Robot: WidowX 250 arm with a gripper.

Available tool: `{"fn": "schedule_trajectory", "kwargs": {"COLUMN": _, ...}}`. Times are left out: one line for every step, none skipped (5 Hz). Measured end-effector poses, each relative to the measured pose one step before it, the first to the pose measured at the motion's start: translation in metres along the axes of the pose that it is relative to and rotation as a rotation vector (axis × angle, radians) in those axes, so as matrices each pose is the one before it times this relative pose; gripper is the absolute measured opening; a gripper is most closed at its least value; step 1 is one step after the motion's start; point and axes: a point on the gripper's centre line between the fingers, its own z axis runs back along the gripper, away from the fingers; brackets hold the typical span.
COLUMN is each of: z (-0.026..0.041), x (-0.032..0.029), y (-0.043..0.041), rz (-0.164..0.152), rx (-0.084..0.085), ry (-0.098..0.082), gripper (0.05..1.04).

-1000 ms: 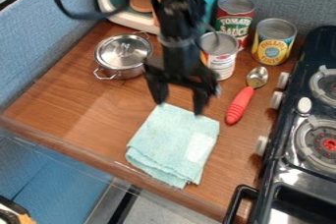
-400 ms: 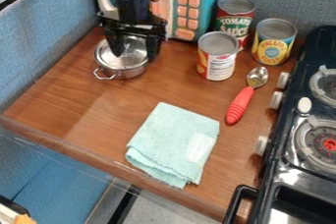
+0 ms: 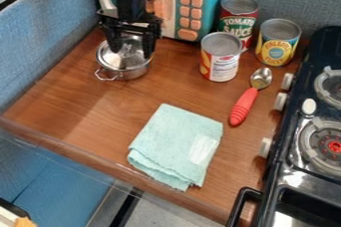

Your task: Opened the lid of the silver pot and put it on top of the blue cloth

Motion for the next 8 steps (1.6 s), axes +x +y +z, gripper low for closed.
{"fn": "schedule_trajectory", "kwargs": {"z": -0.00024, "x": 0.01065, "y": 0.00959, "rz": 0.0067, "rx": 0.0187, "ry": 0.0004, "gripper": 0.999}}
{"fn": "schedule_trajectory", "kwargs": {"z": -0.00119, "x": 0.00648, "y": 0.00479, "rz": 0.0072, "rx": 0.0061, "ry": 0.0023, "gripper": 0.975}}
{"fn": "schedule_trajectory", "kwargs": {"z": -0.01035, "x": -0.00095, "y": 0.00037, "rz": 0.0016, "rx": -0.001, "ry": 0.0261, "gripper": 0.861}}
{"fn": "schedule_trajectory", "kwargs": {"z": -0.00331, "x": -0.00152, "y": -0.00031, "rz": 0.0066, "rx": 0.0035, "ry": 0.0048, "gripper": 0.612}}
{"fn": "schedule_trajectory", "kwargs": {"z": -0.00239, "x": -0.00029, "y": -0.00446, "rz": -0.0219, "rx": 0.0174, "ry": -0.0029, "gripper": 0.338}}
{"fn": "schedule_trajectory", "kwargs": {"z": -0.00038, "x": -0.0018, "y": -0.00039, "rz": 0.0082, "rx": -0.0019, "ry": 0.0076, "gripper": 0.153}}
{"fn": "schedule_trajectory", "kwargs": {"z": 0.0068, "x": -0.00242, "y": -0.00059, "rz": 0.032, "rx": -0.001, "ry": -0.0016, "gripper": 0.062}}
{"fn": "schedule_trajectory", "kwargs": {"z": 0.03309, "x": -0.00105, "y": -0.00493, "rz": 0.0066, "rx": -0.0164, "ry": -0.0775, "gripper": 0.054}}
